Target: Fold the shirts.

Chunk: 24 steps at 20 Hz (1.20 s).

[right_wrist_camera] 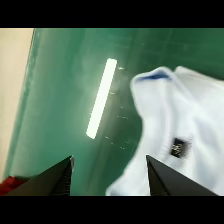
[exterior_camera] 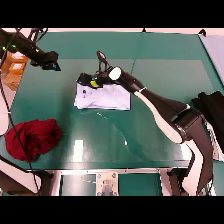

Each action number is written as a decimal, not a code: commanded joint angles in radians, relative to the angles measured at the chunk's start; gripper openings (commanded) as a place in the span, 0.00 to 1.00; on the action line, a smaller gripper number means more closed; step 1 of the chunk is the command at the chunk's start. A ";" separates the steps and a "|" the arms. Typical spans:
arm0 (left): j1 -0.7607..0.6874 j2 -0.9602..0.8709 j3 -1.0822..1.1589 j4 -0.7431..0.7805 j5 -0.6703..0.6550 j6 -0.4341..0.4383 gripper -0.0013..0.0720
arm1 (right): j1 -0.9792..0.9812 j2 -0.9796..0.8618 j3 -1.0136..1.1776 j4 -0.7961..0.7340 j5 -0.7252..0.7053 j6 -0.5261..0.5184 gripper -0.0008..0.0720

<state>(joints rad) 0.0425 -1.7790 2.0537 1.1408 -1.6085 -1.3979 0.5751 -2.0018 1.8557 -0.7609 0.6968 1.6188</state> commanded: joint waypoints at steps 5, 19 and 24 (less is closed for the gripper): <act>0.005 0.003 0.001 0.004 -0.016 0.011 0.05 | -0.410 0.140 0.003 -0.245 0.616 -0.014 0.66; 0.004 0.003 0.001 0.003 -0.018 0.010 0.05 | -0.417 0.059 -0.444 0.254 0.411 -0.252 0.27; 0.004 0.003 0.000 0.003 -0.026 0.010 0.05 | -0.465 0.153 -0.236 0.276 0.489 -0.252 0.04</act>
<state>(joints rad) 0.0452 -1.7771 2.0537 1.1439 -1.6321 -1.3880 0.1329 -1.8996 1.5272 -0.5312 1.1633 1.3800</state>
